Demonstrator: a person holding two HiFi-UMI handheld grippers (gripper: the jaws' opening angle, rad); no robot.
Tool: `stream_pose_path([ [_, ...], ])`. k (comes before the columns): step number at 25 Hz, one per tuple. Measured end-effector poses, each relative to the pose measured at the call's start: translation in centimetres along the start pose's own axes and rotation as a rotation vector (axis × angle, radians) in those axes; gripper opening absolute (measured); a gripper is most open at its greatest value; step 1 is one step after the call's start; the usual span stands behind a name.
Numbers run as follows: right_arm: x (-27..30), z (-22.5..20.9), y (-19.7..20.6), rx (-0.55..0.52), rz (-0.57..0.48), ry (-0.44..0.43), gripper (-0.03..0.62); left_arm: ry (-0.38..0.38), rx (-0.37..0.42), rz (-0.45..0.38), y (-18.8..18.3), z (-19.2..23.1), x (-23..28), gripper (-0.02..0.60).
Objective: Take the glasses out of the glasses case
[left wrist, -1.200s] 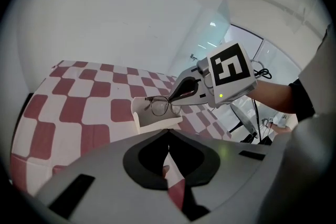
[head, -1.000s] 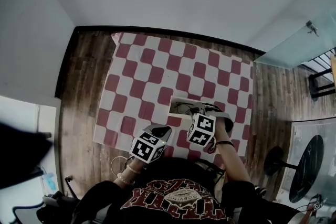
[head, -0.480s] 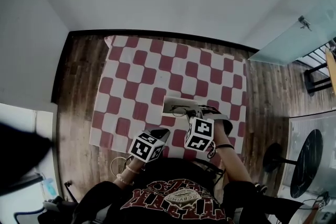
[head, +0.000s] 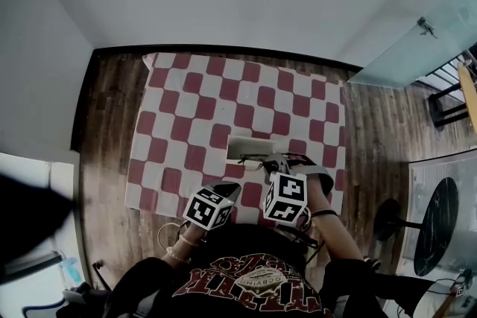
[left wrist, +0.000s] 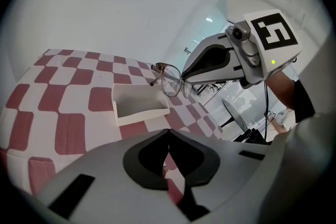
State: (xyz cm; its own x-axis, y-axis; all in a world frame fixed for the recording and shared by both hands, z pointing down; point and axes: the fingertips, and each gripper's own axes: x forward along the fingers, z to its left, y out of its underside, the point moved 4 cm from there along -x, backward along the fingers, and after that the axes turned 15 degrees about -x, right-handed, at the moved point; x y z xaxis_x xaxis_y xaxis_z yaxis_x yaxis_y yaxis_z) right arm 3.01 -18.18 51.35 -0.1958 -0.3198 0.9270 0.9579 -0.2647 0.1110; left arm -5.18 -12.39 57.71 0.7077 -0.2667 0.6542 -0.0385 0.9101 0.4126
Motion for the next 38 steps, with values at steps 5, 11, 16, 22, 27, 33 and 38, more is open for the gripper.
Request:
stream_pose_path([
  [5, -1.4, 0.4, -0.1, -0.005, -0.010, 0.003, 0.029, 0.004, 0.002, 0.004, 0.2, -0.2, 0.3, 0.009],
  [11, -3.3, 0.7, -0.1, -0.015, -0.013, 0.015, 0.029, 0.008, 0.001, 0.011, 0.4, -0.5, 0.5, 0.009],
  [16, -4.7, 1.0, -0.4, -0.022, -0.028, 0.021, 0.029, 0.009, 0.005, 0.022, 0.8, -0.8, 0.7, 0.009],
  [22, -6.3, 1.1, -0.8, -0.027, -0.054, 0.031, 0.029, 0.009, 0.011, 0.030, 1.0, -1.0, 0.9, 0.009],
  [27, -7.9, 1.2, -1.0, -0.030, -0.060, 0.043, 0.029, 0.016, 0.016, 0.037, 1.1, -1.3, 1.2, 0.009],
  [33, -9.5, 1.3, -1.2, -0.037, -0.079, 0.059, 0.029, 0.022, 0.024, 0.054, 1.4, -1.7, 1.6, 0.009],
  [38, -10.5, 1.5, -1.7, -0.042, -0.098, 0.075, 0.029, 0.037, 0.020, 0.055, 1.7, -1.9, 2.1, 0.009],
])
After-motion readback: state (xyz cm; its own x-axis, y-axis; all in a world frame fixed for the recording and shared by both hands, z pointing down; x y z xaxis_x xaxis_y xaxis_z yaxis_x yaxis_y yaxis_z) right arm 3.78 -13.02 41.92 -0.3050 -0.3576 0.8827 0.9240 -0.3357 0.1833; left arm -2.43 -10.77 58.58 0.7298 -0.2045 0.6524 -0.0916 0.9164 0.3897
